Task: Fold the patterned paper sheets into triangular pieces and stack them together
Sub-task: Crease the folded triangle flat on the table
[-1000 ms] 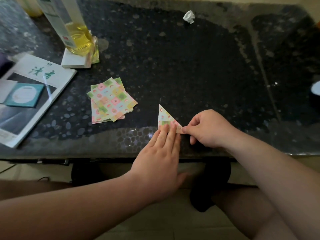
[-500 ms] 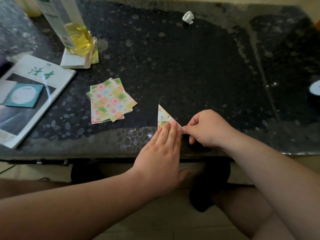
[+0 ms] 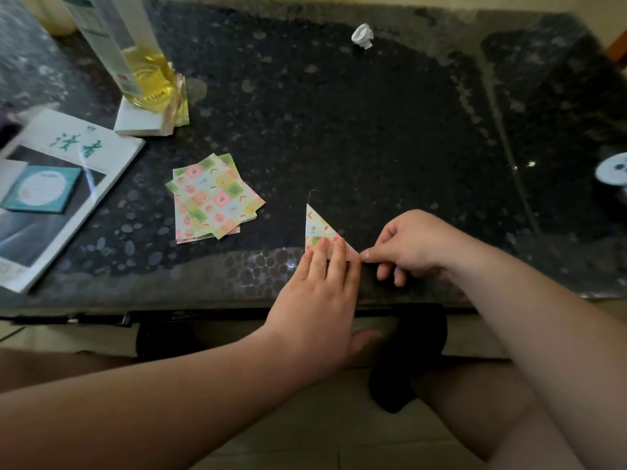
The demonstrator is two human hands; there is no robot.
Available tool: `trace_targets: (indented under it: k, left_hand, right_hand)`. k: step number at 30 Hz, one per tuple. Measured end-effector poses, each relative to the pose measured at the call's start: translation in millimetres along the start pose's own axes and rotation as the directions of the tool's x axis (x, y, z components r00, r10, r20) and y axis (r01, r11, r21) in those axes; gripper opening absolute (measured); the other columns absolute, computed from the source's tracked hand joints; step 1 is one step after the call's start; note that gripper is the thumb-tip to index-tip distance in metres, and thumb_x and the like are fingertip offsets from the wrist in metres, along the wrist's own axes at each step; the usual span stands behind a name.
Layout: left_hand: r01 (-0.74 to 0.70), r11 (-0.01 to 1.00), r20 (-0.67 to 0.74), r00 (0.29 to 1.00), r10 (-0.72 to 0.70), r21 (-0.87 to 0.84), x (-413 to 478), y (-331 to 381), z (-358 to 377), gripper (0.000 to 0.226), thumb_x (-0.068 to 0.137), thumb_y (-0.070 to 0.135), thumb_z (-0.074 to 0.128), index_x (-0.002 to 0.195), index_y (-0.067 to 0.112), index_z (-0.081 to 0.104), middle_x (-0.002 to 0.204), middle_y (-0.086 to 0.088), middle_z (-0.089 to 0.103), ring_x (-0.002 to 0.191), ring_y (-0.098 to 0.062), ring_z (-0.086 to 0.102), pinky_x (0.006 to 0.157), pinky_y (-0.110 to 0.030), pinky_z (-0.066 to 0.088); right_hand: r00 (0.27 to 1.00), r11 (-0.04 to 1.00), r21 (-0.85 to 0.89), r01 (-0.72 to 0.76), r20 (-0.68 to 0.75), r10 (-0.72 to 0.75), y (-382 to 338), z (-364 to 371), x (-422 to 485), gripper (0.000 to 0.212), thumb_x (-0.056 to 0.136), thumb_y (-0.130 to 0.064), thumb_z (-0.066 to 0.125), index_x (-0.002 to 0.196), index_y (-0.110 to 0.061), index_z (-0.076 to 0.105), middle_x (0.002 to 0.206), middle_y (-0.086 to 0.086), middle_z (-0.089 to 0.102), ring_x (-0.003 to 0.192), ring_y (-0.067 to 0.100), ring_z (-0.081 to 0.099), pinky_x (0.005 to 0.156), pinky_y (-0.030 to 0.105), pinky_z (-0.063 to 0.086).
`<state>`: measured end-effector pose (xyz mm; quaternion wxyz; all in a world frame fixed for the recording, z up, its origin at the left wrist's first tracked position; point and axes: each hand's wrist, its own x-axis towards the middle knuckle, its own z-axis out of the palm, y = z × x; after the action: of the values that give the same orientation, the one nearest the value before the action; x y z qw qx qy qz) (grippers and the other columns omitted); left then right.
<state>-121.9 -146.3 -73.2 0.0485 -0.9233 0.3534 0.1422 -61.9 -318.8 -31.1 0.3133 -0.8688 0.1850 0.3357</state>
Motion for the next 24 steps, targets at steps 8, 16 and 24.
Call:
trace_targets:
  k: [8, 16, 24]
  left_hand:
    - [-0.006, 1.000, 0.042, 0.999, 0.007, -0.006, -1, 4, 1, 0.130, 0.079, 0.094, 0.032, 0.157, 0.005, -0.022, 0.160, -0.032, -0.027, 0.151, -0.051, -0.020, 0.125, -0.058, -0.002]
    - [0.005, 0.984, -0.019, 1.000, -0.008, -0.180, -6, -14, 8, 0.134, 0.071, 0.100, 0.033, 0.160, 0.016, -0.022, 0.166, -0.008, -0.030, 0.151, -0.028, -0.033, 0.126, -0.048, -0.011]
    - [0.023, 0.990, 0.003, 1.000, -0.023, -0.142, -7, -33, 6, 0.122, 0.068, 0.103, 0.029, 0.159, 0.038, -0.020, 0.166, -0.008, -0.029, 0.150, -0.027, -0.034, 0.122, -0.053, -0.019]
  right_hand:
    - [0.997, 1.000, -0.011, -0.027, 0.070, 0.028, 3, -4, 1, 0.017, 0.096, -0.026, 0.073, 0.087, -0.013, 0.066, 0.073, 0.003, 0.078, 0.050, 0.013, 0.067, 0.045, 0.024, 0.039]
    - [0.988, 0.995, 0.057, -0.084, 0.137, 0.075, 5, -9, 3, 0.015, 0.097, -0.017, 0.070, 0.086, -0.013, 0.061, 0.076, 0.010, 0.078, 0.048, 0.014, 0.065, 0.039, 0.019, 0.036]
    - [0.999, 0.996, -0.092, -0.011, 0.041, 0.015, -5, 1, -4, 0.028, 0.094, -0.040, 0.073, 0.096, -0.012, 0.067, 0.069, 0.004, 0.077, 0.053, 0.014, 0.070, 0.048, 0.023, 0.046]
